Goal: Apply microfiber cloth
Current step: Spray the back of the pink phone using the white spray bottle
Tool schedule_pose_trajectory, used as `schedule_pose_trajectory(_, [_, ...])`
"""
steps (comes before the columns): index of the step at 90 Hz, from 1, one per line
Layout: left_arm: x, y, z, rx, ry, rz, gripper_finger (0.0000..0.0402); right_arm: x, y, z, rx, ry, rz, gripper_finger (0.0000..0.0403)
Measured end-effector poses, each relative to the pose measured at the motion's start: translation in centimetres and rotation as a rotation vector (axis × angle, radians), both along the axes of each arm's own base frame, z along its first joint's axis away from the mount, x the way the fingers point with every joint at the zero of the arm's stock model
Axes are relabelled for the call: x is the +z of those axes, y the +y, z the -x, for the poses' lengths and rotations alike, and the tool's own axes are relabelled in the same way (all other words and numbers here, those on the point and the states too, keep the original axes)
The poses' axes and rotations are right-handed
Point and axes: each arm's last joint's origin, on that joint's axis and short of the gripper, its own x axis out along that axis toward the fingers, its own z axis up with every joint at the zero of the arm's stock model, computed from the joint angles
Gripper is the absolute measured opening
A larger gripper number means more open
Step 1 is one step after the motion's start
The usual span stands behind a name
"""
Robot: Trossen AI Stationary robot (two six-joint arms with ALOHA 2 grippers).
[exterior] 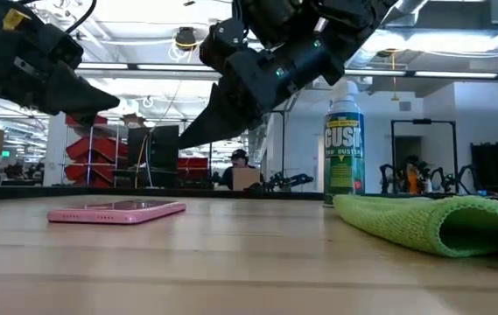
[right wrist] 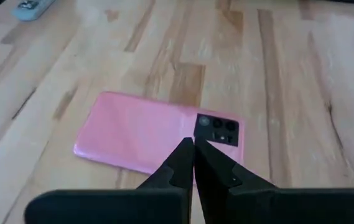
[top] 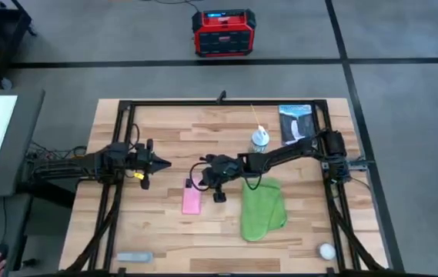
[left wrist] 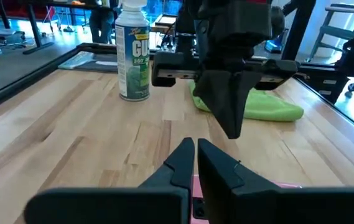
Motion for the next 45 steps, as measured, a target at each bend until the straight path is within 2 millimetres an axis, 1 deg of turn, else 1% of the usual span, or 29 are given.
schedule_pose_trajectory(12, [0.0, 0.0, 0.0, 0.000, -0.001, 0.000, 0.0000, 0.0, 0.3, 0.1, 0.025, 0.014, -0.036, 0.0001])
schedule_pose_trajectory(22, [0.0, 0.0, 0.0, 0.001, -0.001, 0.003, 0.0000, -0.3, 0.6, 0.3, 0.041, 0.049, -0.023, 0.0008])
schedule_pose_trajectory(32, [0.0, 0.0, 0.0, 0.006, 0.000, 0.034, 0.0000, -0.3, 1.1, 0.3, 0.054, 0.048, -0.020, 0.0027])
schedule_pose_trajectory(45, [-0.1, 0.0, 0.0, 0.005, 0.006, 0.078, 0.0000, -0.3, 1.1, 0.3, 0.058, 0.039, -0.015, 0.0060])
